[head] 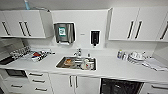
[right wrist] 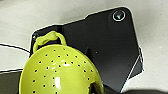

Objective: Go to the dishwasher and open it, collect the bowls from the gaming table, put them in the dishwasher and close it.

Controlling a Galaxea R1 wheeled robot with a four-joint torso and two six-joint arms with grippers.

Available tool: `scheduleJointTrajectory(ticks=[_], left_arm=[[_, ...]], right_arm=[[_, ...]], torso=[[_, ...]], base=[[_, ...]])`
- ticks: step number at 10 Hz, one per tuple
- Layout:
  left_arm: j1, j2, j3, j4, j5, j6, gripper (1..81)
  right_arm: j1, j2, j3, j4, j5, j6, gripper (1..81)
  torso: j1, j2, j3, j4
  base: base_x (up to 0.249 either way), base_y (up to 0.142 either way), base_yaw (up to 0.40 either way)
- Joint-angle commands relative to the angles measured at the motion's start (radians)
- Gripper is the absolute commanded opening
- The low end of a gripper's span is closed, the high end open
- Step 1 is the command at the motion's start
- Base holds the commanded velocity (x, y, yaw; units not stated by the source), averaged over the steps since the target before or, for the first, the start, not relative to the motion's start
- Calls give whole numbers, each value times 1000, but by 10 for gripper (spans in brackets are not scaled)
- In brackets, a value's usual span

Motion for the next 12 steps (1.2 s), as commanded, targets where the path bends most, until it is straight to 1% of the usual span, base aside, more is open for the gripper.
scheduleJointTrajectory(ticks=[1,7,8,10,12], left_arm=[[-39,-9,0,5,48,7,10],[-39,-9,0,2,48,5,10],[-39,-9,-1,-1,48,4,10],[-41,-9,0,-4,48,5,10],[-41,-9,0,-4,48,5,10]], right_arm=[[39,-9,5,-8,-49,-1,10],[40,-8,5,-8,-49,-1,10],[40,-8,5,-8,-49,-1,10],[40,-8,5,-8,-49,-3,10],[40,-8,3,-8,-49,-3,10]], torso=[[1,0,0,0],[1,0,0,0],[1,0,0,0],[1,0,0,0],[1,0,0,0]], base=[[0,0,-248],[0,0,-316],[0,0,-155],[0,-78,0],[0,0,0]])
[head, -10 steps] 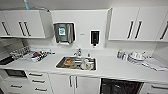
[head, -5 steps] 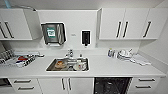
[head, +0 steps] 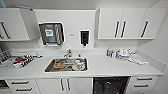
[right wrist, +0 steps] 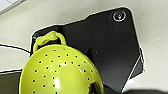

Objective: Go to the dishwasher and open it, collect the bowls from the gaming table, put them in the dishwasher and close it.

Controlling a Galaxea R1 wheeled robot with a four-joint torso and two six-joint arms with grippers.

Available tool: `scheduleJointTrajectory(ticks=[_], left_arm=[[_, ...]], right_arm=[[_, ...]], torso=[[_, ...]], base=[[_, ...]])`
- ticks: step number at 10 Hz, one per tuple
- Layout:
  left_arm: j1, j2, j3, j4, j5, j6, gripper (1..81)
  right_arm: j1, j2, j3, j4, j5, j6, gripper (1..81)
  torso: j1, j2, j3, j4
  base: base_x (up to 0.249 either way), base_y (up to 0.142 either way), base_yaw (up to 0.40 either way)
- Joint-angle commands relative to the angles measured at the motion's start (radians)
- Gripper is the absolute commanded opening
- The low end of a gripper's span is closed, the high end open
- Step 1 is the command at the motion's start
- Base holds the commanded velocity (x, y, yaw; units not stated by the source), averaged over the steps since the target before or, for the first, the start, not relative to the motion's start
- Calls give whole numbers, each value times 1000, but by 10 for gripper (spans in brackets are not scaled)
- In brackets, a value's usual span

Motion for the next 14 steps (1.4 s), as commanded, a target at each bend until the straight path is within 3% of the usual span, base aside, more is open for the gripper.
scheduleJointTrajectory(ticks=[1,14], left_arm=[[-36,-6,1,-3,46,6,10],[-32,-8,1,-2,45,7,10]], right_arm=[[39,-11,3,-8,-49,-1,10],[36,-8,3,-8,-49,-3,10]], torso=[[1,0,0,0],[1,-1,0,0]], base=[[0,0,0],[89,0,0]])
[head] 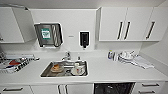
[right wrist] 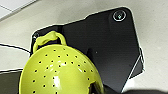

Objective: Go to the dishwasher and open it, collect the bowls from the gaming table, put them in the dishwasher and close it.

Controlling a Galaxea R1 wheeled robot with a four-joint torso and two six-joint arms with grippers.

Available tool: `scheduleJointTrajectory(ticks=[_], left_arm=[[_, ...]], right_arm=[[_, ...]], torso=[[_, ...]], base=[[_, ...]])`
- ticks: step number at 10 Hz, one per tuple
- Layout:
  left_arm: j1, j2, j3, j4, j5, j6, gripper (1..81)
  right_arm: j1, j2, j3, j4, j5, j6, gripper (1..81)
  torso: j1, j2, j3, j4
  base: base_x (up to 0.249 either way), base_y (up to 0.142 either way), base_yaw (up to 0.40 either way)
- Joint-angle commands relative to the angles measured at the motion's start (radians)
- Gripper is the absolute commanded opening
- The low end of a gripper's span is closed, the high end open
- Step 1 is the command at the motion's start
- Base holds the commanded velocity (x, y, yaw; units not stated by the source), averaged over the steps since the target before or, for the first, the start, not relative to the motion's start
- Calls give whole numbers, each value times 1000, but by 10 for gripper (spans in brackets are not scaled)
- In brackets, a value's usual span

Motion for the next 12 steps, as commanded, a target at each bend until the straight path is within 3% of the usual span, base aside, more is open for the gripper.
scheduleJointTrajectory(ticks=[1,7,12], left_arm=[[-37,-8,1,1,49,7,10],[-37,-6,-1,3,50,7,10],[-37,-8,1,-5,46,5,10]], right_arm=[[37,-10,4,-9,-48,-3,10],[42,-9,4,-8,-48,-3,10],[50,-18,8,0,-69,10,10]], torso=[[0,0,0,0],[1,0,0,0],[2,1,0,0]], base=[[140,0,0],[157,-79,0],[17,-33,0]])
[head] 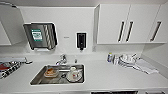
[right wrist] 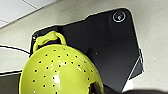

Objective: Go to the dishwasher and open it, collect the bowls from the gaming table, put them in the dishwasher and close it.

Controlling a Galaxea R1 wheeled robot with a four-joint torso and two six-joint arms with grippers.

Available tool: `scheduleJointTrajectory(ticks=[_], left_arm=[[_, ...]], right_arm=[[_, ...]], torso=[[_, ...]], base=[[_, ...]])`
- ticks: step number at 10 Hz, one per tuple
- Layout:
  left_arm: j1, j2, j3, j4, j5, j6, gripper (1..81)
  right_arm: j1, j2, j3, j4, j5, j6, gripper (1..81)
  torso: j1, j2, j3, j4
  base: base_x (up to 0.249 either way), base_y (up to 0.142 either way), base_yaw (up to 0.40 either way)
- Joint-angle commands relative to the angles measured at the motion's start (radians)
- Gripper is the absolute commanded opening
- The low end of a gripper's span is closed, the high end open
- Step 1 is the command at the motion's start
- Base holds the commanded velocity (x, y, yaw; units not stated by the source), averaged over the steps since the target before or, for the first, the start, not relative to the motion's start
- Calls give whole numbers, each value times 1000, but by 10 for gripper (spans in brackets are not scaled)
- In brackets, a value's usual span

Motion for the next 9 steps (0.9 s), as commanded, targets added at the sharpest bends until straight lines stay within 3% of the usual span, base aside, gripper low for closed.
scheduleJointTrajectory(ticks=[1,4,5,7,8,9], left_arm=[[-34,-14,3,-5,41,1,10],[-33,-56,69,-5,26,-2,10],[-33,-103,143,-5,23,-4,10],[-33,-223,307,-5,9,-10,10],[-33,-277,370,-6,-14,-18,10],[-33,-327,425,-6,-15,-33,10]], right_arm=[[43,-26,23,0,-64,7,10],[39,-159,229,0,-67,10,10],[37,-210,289,3,-66,8,10],[34,-245,298,7,-61,10,10],[36,-250,297,9,-60,10,10],[36,-251,297,9,-57,10,10]], torso=[[0,0,0,0],[0,0,0,0],[0,0,0,0],[0,0,0,0],[0,0,-33,0],[0,0,-94,0]], base=[[0,0,0],[0,0,0],[0,0,0],[0,0,0],[0,0,0],[0,0,0]])
